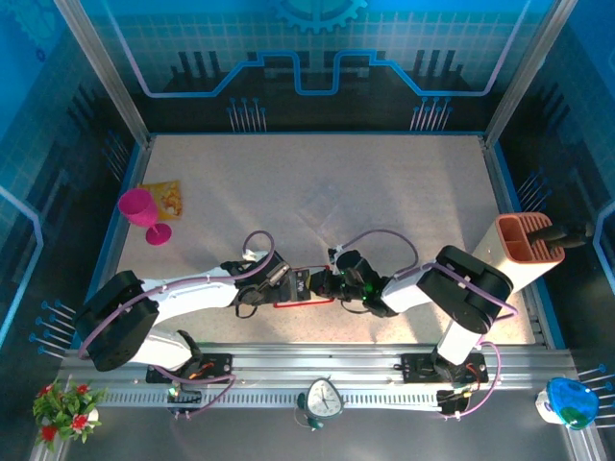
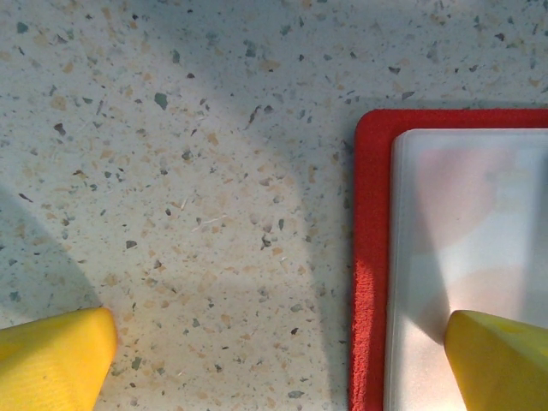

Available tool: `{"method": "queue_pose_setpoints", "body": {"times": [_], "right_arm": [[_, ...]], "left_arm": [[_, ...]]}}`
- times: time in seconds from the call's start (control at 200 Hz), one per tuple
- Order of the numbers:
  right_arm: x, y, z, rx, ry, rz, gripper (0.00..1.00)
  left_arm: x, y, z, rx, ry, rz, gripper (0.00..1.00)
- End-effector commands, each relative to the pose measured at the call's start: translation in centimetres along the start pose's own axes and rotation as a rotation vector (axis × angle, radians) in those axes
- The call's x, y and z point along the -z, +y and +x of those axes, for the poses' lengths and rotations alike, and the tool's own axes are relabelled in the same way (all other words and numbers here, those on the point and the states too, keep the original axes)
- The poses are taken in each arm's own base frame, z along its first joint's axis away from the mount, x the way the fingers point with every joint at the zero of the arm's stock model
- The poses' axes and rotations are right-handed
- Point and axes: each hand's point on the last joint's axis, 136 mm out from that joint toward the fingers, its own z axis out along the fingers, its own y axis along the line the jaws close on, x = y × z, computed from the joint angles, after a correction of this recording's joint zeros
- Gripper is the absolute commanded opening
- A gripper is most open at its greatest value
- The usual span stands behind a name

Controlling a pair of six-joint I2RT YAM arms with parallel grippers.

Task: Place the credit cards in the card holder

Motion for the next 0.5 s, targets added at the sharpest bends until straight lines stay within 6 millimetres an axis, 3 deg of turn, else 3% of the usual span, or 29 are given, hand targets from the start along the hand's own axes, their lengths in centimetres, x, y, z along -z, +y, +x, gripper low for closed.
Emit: {"method": "queue_pose_setpoints", "body": {"times": [0.0,0.115,0.22,0.3,0.495], "right_arm": [[-0.8,-1.8,2.3,-0.009,0.092,0.069,0.0],[-1.2,-1.2,2.9,0.019,0.137,0.065,0.0],[-0.5,-0.2,2.5,0.073,0.152,0.062,0.21],[0.6,0.4,1.6,0.131,0.148,0.087,0.31],[3.0,1.1,-0.2,0.262,0.145,0.18,0.32]], "left_arm": [[-1.0,2.1,1.9,-0.002,0.053,-0.076,0.99],[-0.8,1.8,1.6,0.0,0.048,-0.065,0.99],[-0.2,1.3,1.1,0.005,0.032,-0.047,0.99],[0.6,1.1,0.4,0.015,0.009,-0.031,0.99],[1.9,1.7,-0.7,0.064,-0.027,-0.008,0.99]]}}
